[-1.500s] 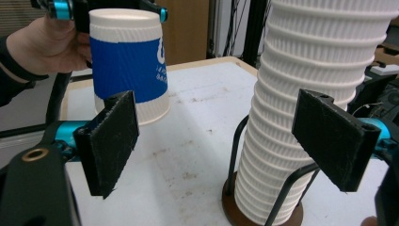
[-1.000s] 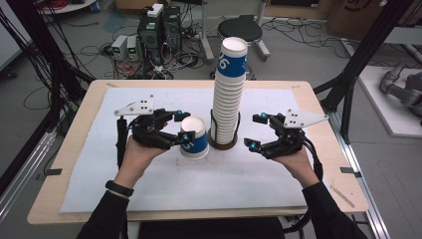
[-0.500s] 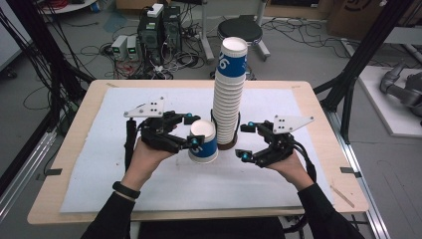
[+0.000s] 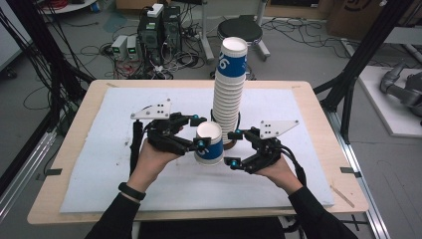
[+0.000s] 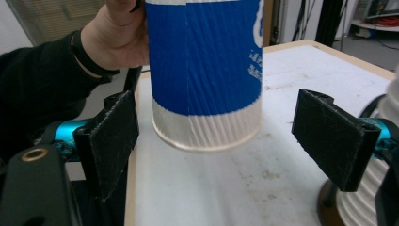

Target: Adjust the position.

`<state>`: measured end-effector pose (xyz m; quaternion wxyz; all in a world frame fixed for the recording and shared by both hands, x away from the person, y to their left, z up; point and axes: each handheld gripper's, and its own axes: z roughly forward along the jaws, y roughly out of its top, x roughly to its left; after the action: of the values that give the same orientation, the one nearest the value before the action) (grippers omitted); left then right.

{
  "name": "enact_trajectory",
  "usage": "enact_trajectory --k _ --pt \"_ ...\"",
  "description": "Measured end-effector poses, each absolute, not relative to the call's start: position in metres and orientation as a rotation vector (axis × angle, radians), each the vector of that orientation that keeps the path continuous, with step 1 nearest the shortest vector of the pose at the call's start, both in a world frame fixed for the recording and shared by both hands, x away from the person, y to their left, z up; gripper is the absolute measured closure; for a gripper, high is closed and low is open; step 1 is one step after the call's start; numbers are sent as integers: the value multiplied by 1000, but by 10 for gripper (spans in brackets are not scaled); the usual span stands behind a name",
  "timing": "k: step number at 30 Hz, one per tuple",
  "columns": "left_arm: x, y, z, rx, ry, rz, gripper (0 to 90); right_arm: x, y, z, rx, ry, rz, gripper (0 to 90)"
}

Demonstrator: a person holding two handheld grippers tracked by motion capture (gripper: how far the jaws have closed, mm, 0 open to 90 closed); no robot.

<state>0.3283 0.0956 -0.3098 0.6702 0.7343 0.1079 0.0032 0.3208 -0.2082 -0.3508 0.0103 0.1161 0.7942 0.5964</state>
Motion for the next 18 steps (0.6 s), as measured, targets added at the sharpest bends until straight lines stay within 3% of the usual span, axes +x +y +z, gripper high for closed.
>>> enact_trajectory --k 18 --pt "320 77 -311 1647 220 19 308 318 -192 -357 377 2509 1868 155"
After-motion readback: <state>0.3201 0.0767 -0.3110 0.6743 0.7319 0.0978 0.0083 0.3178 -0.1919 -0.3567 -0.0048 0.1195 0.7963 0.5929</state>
